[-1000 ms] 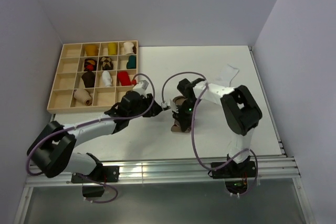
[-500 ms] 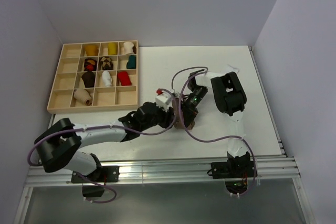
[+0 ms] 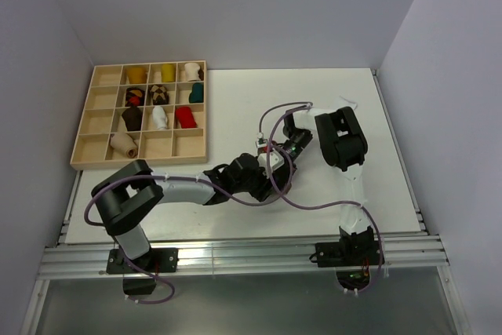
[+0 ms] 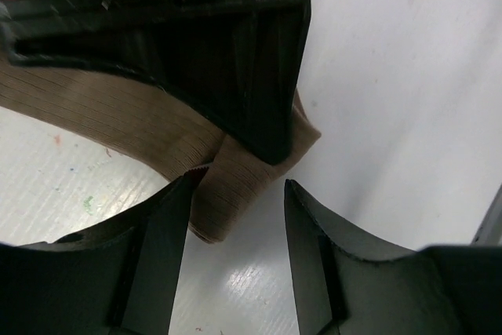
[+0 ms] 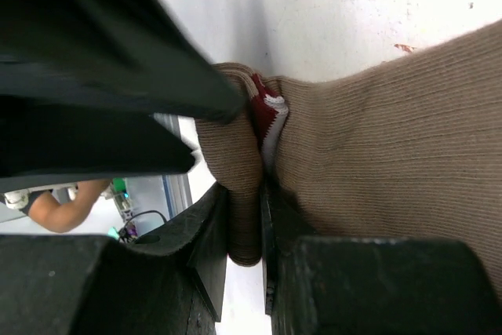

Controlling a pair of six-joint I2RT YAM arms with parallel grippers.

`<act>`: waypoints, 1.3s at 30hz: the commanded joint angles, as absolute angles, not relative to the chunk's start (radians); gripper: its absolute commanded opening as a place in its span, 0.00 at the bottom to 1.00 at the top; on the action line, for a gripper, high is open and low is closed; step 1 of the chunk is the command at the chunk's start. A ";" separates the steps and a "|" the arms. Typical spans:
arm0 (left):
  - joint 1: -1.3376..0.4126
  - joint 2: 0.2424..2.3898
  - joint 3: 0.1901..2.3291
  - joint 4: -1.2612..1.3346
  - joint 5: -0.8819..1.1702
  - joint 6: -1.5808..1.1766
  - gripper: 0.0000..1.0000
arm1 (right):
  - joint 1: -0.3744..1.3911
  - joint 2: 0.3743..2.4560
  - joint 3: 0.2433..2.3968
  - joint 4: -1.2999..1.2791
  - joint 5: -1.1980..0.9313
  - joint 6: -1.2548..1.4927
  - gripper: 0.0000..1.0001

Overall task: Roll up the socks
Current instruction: Roll the sock at the center of the board.

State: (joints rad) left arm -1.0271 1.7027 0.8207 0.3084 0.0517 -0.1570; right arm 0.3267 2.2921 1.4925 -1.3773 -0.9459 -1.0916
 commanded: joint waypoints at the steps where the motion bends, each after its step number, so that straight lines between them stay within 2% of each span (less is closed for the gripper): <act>1: -1.026 1.735 0.864 0.319 0.086 -0.118 0.55 | 0.316 2.315 1.493 -1.439 -0.907 -1.108 0.21; 8: -1.012 1.759 0.862 0.327 0.135 -0.155 0.50 | 0.295 2.310 1.488 -1.413 -0.910 -1.086 0.21; 11: -0.993 1.770 0.864 0.324 0.188 -0.186 0.36 | 0.291 2.292 1.464 -1.353 -0.894 -1.040 0.23; 12: -0.982 1.775 0.867 0.322 0.202 -0.207 0.27 | 0.291 2.275 1.456 -1.335 -0.887 -1.026 0.25; 14: -0.976 1.793 0.880 0.296 0.231 -0.230 0.16 | 0.291 2.243 1.434 -1.302 -0.891 -1.012 0.32; 15: -0.970 1.799 0.885 0.285 0.248 -0.241 0.06 | 0.290 2.226 1.428 -1.289 -0.893 -1.003 0.34; 16: -0.968 1.812 0.893 0.272 0.253 -0.256 0.01 | 0.290 2.208 1.421 -1.254 -0.894 -0.982 0.36; 20: -0.965 1.835 0.946 0.163 0.272 -0.349 0.00 | 0.269 2.039 1.353 -1.135 -0.894 -0.908 0.51; 24: -0.957 1.847 1.017 0.019 0.273 -0.448 0.00 | 0.235 1.876 1.281 -1.007 -0.853 -0.830 0.55; 30: -0.904 1.845 1.058 -0.092 0.405 -0.617 0.00 | 0.140 1.655 1.129 -0.712 -0.765 -0.632 0.57; 39: -0.798 1.919 1.022 -0.008 0.692 -0.814 0.00 | 0.101 1.373 0.879 -0.522 -0.730 -0.733 0.58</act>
